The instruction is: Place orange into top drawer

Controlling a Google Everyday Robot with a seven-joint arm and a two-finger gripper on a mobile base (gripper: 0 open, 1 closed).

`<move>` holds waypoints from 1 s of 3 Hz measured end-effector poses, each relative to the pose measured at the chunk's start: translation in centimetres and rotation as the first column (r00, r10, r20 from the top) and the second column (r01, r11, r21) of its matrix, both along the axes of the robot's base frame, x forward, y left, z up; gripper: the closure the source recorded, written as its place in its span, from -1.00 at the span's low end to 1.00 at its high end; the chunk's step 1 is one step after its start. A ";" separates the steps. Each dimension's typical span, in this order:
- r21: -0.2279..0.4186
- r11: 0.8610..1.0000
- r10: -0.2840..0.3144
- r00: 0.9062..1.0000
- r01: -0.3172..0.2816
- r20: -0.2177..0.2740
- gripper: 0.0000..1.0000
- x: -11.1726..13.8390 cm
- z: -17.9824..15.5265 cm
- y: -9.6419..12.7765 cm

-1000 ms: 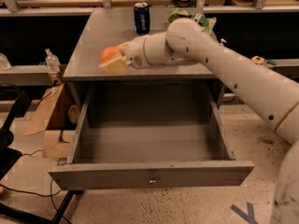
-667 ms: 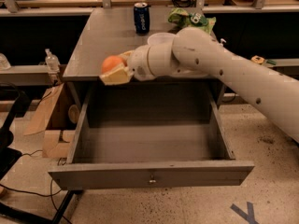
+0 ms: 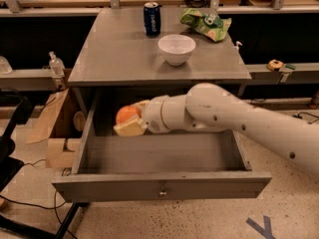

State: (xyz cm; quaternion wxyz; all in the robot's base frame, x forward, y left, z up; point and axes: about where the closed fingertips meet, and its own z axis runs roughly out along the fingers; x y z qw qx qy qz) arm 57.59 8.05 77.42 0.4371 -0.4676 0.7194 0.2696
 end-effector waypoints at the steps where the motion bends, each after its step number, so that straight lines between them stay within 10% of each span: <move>1: 0.026 0.999 -0.037 0.999 0.037 -0.002 1.00 -0.5 -5.0 -0.4; 3: 0.017 0.999 -0.046 0.999 0.046 0.000 1.00 3.5 -11.6 -3.2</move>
Offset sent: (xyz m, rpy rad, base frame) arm 0.0271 -0.0386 -0.1446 0.0746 -0.0252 -0.0985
